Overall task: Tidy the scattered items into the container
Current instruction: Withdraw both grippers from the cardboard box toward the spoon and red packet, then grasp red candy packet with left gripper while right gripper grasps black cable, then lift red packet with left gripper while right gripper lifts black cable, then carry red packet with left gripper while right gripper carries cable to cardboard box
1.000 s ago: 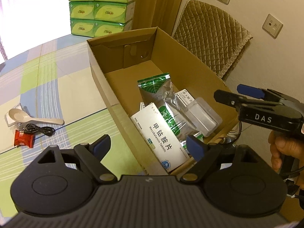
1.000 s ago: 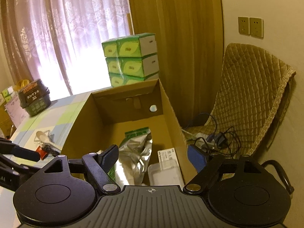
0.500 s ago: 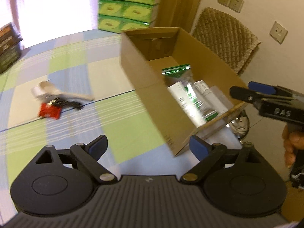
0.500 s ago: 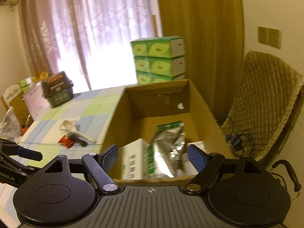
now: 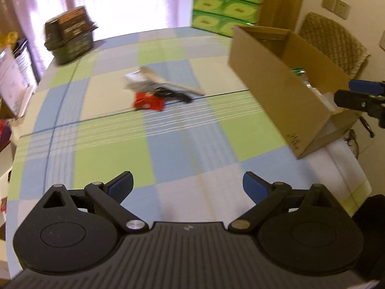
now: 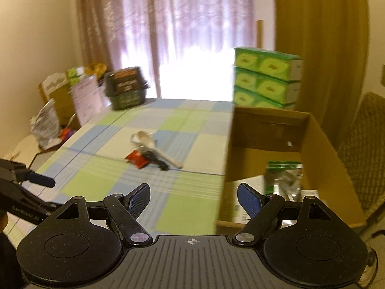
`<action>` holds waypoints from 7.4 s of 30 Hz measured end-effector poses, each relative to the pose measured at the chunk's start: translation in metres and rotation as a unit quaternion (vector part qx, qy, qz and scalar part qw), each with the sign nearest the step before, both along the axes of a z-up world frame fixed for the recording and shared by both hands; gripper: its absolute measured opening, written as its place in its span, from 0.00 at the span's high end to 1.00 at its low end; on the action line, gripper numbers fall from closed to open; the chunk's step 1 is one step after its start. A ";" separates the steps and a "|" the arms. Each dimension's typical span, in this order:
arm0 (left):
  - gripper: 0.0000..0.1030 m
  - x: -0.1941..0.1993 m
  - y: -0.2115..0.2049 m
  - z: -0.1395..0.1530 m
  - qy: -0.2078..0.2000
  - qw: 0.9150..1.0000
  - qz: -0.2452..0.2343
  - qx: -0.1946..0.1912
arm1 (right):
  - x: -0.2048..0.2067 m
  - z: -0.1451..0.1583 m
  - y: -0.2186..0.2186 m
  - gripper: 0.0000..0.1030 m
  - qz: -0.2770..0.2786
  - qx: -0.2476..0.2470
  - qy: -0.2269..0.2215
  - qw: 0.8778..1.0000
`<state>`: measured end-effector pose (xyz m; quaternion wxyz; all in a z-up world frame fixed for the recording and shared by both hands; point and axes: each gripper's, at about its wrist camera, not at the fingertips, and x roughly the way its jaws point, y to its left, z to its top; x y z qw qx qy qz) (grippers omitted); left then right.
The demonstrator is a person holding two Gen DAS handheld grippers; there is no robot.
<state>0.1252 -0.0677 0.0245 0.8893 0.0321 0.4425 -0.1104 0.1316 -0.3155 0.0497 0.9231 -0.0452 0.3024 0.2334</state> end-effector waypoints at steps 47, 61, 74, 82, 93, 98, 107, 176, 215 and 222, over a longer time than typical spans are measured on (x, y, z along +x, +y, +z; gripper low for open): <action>0.06 0.136 0.054 -0.073 -0.029 0.994 -0.079 0.063 | 0.131 -0.105 0.165 0.31 0.142 -0.150 0.017 0.978; 0.06 0.176 0.039 -0.092 -0.043 0.988 -0.129 0.074 | 0.190 -0.130 0.178 0.48 0.183 -0.169 0.052 0.967; 0.06 0.202 0.030 -0.101 -0.054 0.986 -0.143 0.064 | 0.208 -0.149 0.183 0.59 0.206 -0.171 0.062 0.962; 0.06 0.211 0.030 -0.108 -0.060 0.986 -0.146 0.053 | 0.214 -0.158 0.185 0.59 0.210 -0.174 0.059 0.960; 0.09 0.226 0.022 -0.118 -0.054 0.987 -0.141 0.058 | 0.212 -0.158 0.179 0.80 0.197 -0.172 0.064 0.963; 0.30 0.226 0.024 -0.121 -0.050 0.989 -0.135 0.043 | 0.209 -0.156 0.174 0.80 0.172 -0.173 0.076 0.967; 0.55 0.203 0.024 -0.111 -0.035 0.986 -0.155 0.044 | 0.192 -0.150 0.158 0.81 0.132 -0.154 0.109 0.973; 0.61 0.002 0.012 -0.104 -0.008 0.989 -0.140 0.040 | 0.045 -0.152 0.115 0.83 0.123 -0.102 0.107 0.981; 0.62 -0.029 -0.047 -0.035 -0.051 0.983 -0.174 0.032 | -0.012 -0.040 0.024 0.85 0.002 -0.043 -0.001 0.999; 0.62 -0.019 -0.092 -0.012 -0.071 0.976 -0.203 0.023 | -0.008 -0.012 -0.018 0.85 -0.040 -0.036 -0.035 0.998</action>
